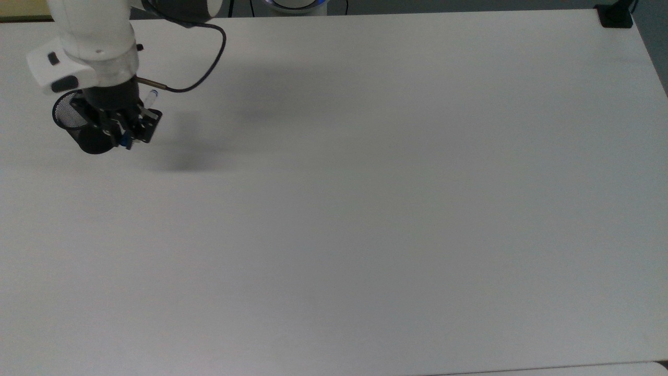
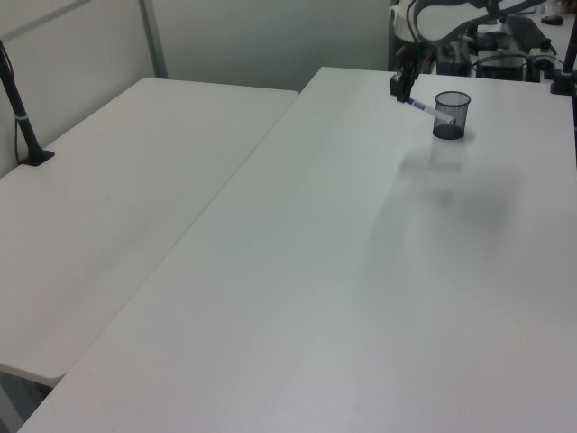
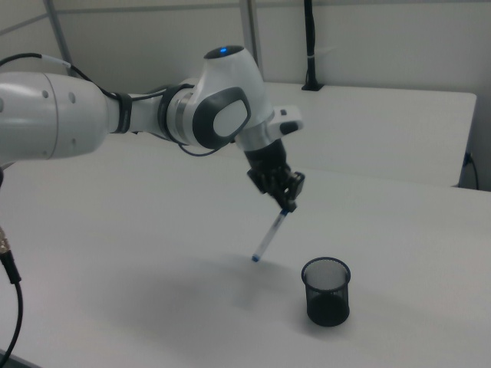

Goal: Insert the marker
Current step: 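Lower the marker into the pen cup and open the gripper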

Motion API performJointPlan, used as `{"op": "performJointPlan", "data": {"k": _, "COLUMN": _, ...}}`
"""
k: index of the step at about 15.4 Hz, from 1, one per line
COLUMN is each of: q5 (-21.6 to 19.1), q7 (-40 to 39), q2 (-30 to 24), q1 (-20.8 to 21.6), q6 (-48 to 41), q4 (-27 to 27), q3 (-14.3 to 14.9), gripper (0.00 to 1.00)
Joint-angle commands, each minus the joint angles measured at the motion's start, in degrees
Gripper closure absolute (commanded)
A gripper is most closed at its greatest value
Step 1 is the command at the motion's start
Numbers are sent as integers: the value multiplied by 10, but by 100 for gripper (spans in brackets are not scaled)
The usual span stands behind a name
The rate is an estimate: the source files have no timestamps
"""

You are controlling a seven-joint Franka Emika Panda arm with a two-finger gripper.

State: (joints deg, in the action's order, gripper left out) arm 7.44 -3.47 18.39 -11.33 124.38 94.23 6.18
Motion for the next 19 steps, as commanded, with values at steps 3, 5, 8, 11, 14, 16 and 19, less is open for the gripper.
{"op": "performJointPlan", "data": {"k": 3, "q5": -9, "q7": -12, "q2": -36, "q1": -34, "q6": 98, "q4": 17, "q3": 31, "gripper": 84}}
{"op": "performJointPlan", "data": {"k": 5, "q5": -8, "q7": -16, "q2": -35, "q1": -40, "q6": 135, "q4": 19, "q3": 47, "gripper": 84}}
{"op": "performJointPlan", "data": {"k": 8, "q5": -7, "q7": -18, "q2": -30, "q1": -51, "q6": 178, "q4": 36, "q3": 53, "gripper": 84}}
{"op": "performJointPlan", "data": {"k": 11, "q5": -2, "q7": -18, "q2": -15, "q1": -55, "q6": 203, "q4": 45, "q3": 53, "gripper": 82}}
{"op": "performJointPlan", "data": {"k": 14, "q5": -2, "q7": -16, "q2": -10, "q1": -53, "q6": 206, "q4": 50, "q3": 53, "gripper": 80}}
{"op": "performJointPlan", "data": {"k": 16, "q5": -2, "q7": -16, "q2": -9, "q1": -52, "q6": 206, "q4": 53, "q3": 52, "gripper": 75}}
{"op": "performJointPlan", "data": {"k": 19, "q5": -2, "q7": -14, "q2": -8, "q1": -51, "q6": 203, "q4": 62, "q3": 52, "gripper": 41}}
